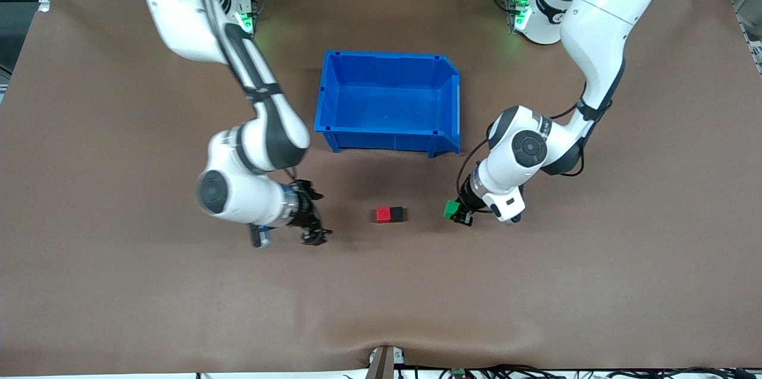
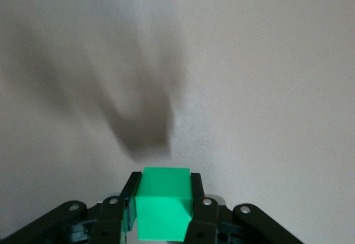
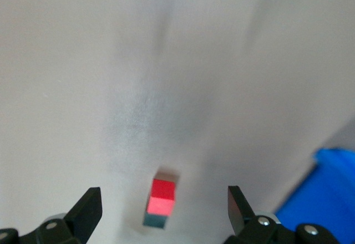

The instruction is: Attach green and red cubes to black cube

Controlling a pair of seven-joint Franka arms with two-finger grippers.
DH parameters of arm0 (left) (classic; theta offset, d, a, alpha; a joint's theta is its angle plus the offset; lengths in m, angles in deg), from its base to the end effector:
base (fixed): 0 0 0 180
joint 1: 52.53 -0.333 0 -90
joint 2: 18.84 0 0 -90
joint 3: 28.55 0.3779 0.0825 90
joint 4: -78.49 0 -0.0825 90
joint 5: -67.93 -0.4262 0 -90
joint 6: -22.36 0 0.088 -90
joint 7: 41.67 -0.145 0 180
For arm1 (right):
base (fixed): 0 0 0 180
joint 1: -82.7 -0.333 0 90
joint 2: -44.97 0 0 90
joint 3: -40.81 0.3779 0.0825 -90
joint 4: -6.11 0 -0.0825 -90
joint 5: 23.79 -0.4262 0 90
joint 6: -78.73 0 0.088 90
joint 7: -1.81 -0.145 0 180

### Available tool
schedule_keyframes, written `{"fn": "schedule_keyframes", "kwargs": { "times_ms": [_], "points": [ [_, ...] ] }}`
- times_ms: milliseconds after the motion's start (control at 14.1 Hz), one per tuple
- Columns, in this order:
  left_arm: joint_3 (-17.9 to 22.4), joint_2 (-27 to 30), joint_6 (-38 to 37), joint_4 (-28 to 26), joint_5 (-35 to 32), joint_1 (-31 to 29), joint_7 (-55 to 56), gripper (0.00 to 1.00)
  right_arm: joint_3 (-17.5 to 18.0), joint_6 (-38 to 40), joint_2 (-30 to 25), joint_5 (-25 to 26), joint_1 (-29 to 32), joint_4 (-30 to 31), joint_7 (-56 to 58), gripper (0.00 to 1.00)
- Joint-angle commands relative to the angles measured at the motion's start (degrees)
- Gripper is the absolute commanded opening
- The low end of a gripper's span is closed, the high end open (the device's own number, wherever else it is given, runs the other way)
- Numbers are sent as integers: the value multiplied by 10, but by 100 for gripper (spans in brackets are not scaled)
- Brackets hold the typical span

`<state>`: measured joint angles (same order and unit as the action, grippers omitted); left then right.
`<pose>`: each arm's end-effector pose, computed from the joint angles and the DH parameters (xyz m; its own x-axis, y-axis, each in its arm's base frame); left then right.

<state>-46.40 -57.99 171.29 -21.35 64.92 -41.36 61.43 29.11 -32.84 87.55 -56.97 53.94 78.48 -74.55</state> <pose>0.6762 -0.3472 0.1997 0.2429 0.9493 -0.1998 0.9640 -0.2131 0.1593 0.7553 0.3341 0.3167 0.3267 -0.8628 -0.3859 -0.9376 -0.3474 -0.0169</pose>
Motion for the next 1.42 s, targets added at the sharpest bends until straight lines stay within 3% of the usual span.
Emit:
{"fn": "schedule_keyframes", "kwargs": {
  "times_ms": [0, 213, 427, 569, 853, 995, 1137, 1351],
  "points": [
    [6, -34, -9, 55, 1, 22, 53, 0, 5, 90, -55, 21, 60, -3, 121, 100],
    [14, -69, -53, 112, 2, 49, 98, 0, -10, 163, -117, 80, 105, -3, 252, 100],
    [83, -77, -59, 126, 7, 122, 126, 0, -12, 265, -158, 93, 168, -3, 414, 100],
    [96, -87, -59, 135, 6, 137, 155, 0, -12, 320, -192, 100, 221, -3, 528, 100],
    [97, -94, -59, 139, 4, 155, 198, 0, -8, 391, -292, 226, 241, 1, 643, 100],
    [97, -99, -59, 146, 3, 164, 215, 0, -3, 393, -336, 287, 231, 18, 698, 100],
    [100, -102, -59, 154, 3, 171, 229, 0, -3, 385, -363, 312, 222, 50, 750, 100],
    [100, -103, -59, 157, 4, 179, 240, 0, -3, 286, -454, 312, 221, 195, 763, 100]
  ]
}}
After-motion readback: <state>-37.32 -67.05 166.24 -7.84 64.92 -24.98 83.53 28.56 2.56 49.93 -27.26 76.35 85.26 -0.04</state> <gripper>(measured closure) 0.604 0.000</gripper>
